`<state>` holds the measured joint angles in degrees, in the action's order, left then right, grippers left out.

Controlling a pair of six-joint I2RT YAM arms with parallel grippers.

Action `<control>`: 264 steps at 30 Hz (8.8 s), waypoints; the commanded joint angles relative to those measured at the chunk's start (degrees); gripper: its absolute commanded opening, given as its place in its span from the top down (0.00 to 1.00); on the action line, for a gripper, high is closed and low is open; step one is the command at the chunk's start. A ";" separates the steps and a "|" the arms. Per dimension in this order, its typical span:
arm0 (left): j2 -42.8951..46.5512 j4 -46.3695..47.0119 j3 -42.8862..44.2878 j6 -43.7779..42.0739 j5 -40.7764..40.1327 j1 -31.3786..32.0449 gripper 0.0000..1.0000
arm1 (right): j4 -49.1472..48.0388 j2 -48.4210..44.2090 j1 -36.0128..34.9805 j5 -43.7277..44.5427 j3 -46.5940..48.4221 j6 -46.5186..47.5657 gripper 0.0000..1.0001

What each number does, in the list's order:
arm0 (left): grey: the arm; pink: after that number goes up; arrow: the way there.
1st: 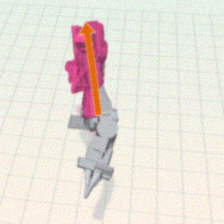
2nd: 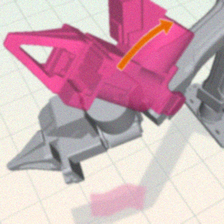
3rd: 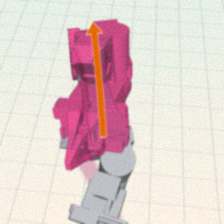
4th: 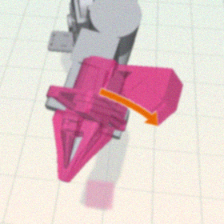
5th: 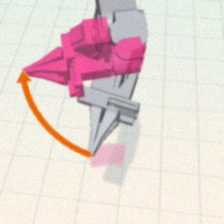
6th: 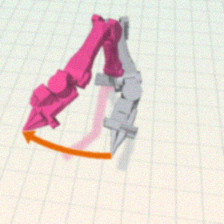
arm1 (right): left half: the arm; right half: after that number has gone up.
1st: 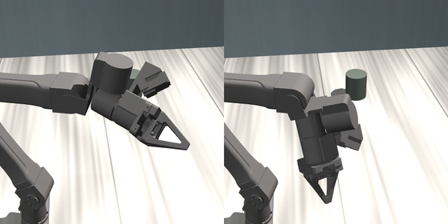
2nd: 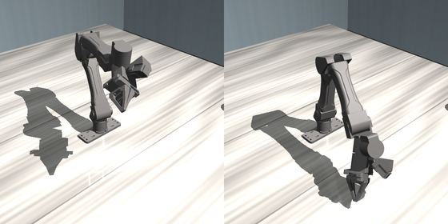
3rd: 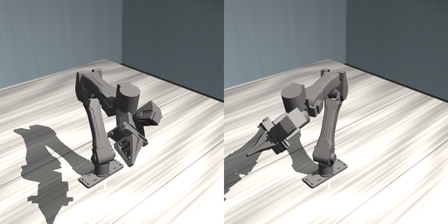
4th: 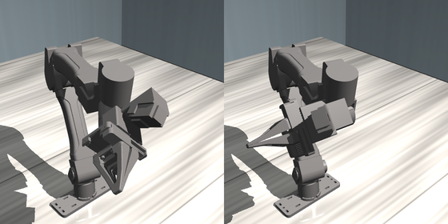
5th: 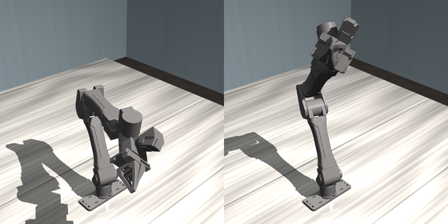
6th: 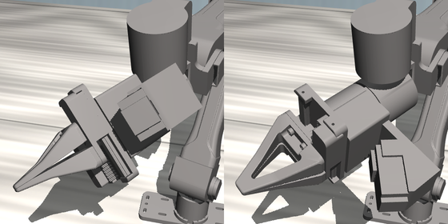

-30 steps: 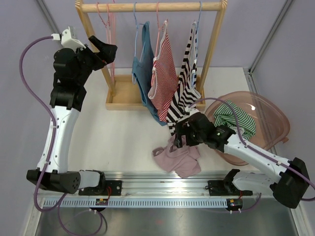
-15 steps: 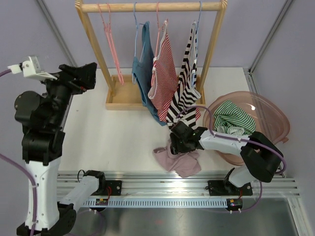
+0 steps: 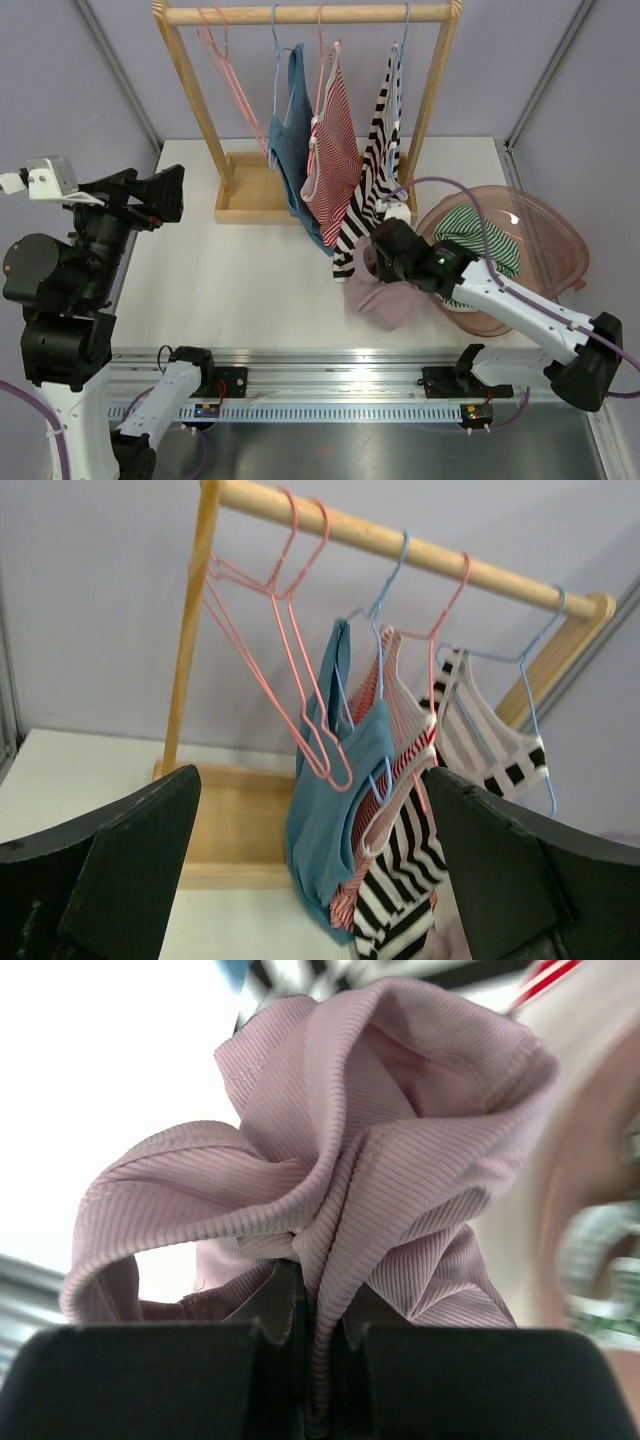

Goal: Remove the tank top from the hanger

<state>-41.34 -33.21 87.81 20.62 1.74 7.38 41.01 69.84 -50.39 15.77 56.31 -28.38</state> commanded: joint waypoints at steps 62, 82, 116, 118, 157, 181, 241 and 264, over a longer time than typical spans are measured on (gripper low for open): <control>-61.24 -7.93 50.36 -14.03 -14.30 21.01 1.00 | -11.48 -20.36 51.53 -43.01 5.56 0.52 0.07; -29.28 5.07 17.60 -5.16 -16.42 23.65 1.00 | -17.71 -20.62 51.53 -55.56 5.04 0.44 0.00; 26.05 -5.39 -30.67 12.66 31.65 24.26 1.00 | -47.07 -15.98 7.95 -36.18 -8.59 -5.30 0.00; 25.96 0.67 -33.39 15.14 34.54 24.26 1.00 | -50.22 -14.22 5.93 -29.78 -9.38 -4.84 0.01; 19.90 -2.39 -33.06 9.61 33.86 24.26 1.00 | -29.24 -5.60 8.28 6.05 1.16 2.46 1.00; 1.38 78.61 -34.56 10.67 24.30 24.35 1.00 | -30.65 -17.55 9.35 -52.32 19.85 -5.81 1.00; -33.70 3.60 21.86 6.81 -21.42 24.79 1.00 | -2.26 -22.12 7.50 -23.68 -6.66 2.98 0.01; -51.47 3.68 29.88 11.02 -15.36 15.22 1.00 | -9.71 -19.93 7.50 -36.58 -10.95 3.60 0.01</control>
<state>-93.54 -33.52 118.34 30.52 -16.29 23.20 36.45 48.51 -42.48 -15.73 46.78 -25.06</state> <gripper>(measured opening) 0.023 0.993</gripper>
